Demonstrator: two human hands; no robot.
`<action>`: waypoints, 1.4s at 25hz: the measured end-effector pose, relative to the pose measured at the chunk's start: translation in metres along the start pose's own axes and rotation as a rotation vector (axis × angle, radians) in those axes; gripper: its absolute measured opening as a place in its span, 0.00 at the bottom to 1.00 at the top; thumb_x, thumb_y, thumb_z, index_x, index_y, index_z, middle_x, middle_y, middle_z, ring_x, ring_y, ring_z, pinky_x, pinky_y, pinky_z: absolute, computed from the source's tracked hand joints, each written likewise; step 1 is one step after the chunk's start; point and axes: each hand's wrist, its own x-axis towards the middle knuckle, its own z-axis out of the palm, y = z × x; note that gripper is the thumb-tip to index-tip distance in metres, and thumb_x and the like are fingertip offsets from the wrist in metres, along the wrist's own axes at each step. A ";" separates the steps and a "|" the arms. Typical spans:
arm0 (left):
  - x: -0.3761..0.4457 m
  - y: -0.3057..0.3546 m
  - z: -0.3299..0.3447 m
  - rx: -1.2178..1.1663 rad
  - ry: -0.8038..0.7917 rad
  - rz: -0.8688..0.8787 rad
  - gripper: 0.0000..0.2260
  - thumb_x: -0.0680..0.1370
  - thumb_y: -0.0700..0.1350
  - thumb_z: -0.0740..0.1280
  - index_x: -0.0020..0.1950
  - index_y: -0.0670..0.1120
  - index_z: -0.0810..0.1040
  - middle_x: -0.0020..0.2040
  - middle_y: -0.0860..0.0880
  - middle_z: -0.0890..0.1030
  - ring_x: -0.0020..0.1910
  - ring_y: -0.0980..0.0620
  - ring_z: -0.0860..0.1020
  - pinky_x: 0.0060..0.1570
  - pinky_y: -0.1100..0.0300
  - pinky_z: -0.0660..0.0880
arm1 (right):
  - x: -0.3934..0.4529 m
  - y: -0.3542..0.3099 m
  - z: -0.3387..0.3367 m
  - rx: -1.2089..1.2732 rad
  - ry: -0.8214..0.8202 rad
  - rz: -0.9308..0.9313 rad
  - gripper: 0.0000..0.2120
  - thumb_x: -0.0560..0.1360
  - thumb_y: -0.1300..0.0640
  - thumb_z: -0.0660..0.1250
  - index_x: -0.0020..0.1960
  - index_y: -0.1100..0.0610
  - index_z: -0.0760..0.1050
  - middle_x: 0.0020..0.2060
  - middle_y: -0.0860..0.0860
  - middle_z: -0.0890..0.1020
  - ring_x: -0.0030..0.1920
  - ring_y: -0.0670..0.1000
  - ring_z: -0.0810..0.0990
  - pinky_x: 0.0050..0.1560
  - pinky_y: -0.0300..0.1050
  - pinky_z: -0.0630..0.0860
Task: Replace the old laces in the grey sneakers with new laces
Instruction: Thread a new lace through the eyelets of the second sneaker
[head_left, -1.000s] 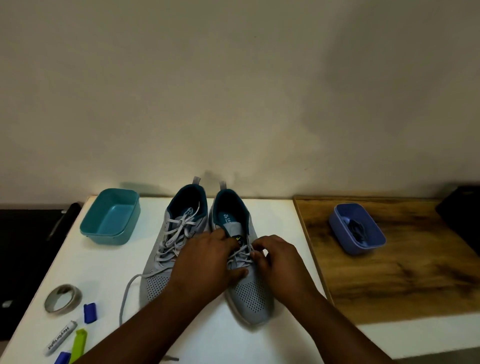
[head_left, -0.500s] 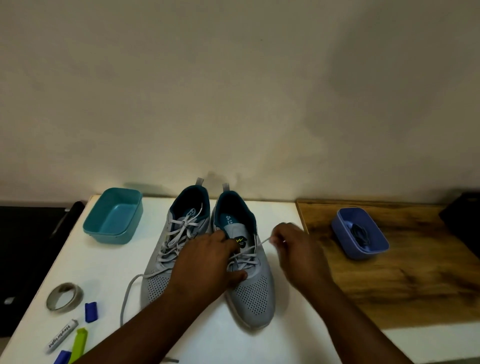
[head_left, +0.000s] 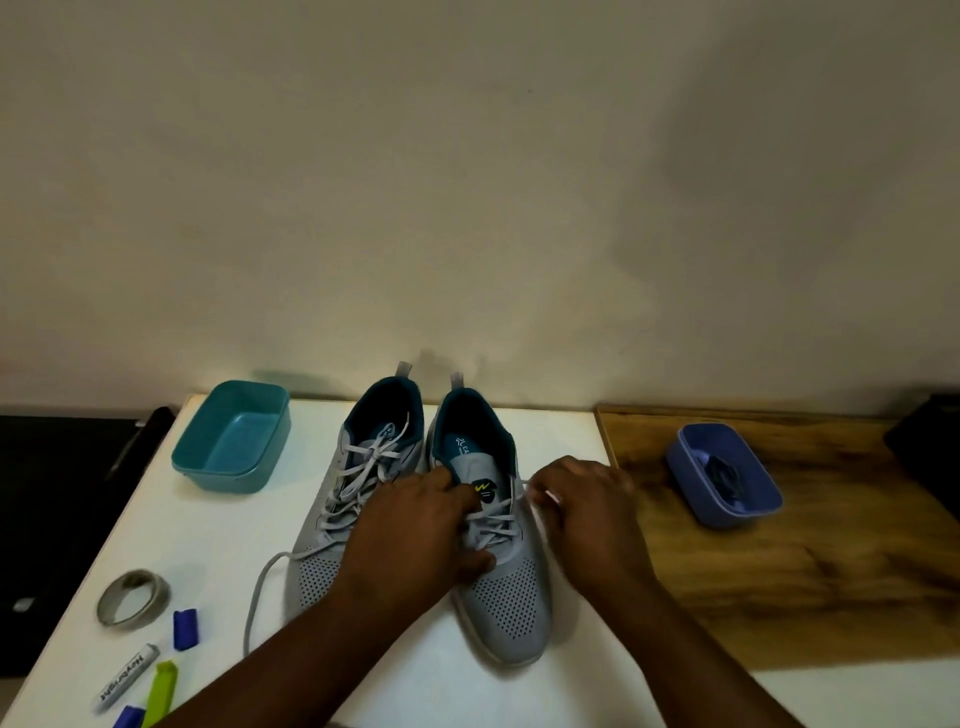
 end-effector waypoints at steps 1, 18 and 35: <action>0.001 0.000 -0.001 0.007 -0.003 0.000 0.27 0.70 0.70 0.68 0.63 0.57 0.78 0.56 0.55 0.78 0.53 0.53 0.77 0.52 0.56 0.73 | 0.003 0.015 -0.008 -0.034 0.124 0.077 0.06 0.80 0.55 0.65 0.46 0.47 0.79 0.43 0.45 0.79 0.45 0.51 0.78 0.55 0.56 0.73; -0.022 0.007 -0.028 -0.382 -0.129 -0.174 0.25 0.78 0.50 0.71 0.72 0.60 0.65 0.67 0.54 0.71 0.59 0.54 0.77 0.57 0.60 0.76 | 0.003 0.026 -0.010 0.080 0.157 0.302 0.14 0.78 0.58 0.71 0.63 0.49 0.82 0.60 0.52 0.77 0.59 0.57 0.77 0.54 0.54 0.79; -0.022 0.005 -0.138 -1.966 0.272 -0.546 0.13 0.83 0.33 0.57 0.58 0.42 0.81 0.50 0.43 0.86 0.49 0.49 0.86 0.44 0.62 0.83 | -0.026 -0.084 -0.060 0.554 -0.399 0.050 0.06 0.83 0.54 0.64 0.54 0.47 0.79 0.47 0.45 0.82 0.48 0.41 0.80 0.53 0.44 0.79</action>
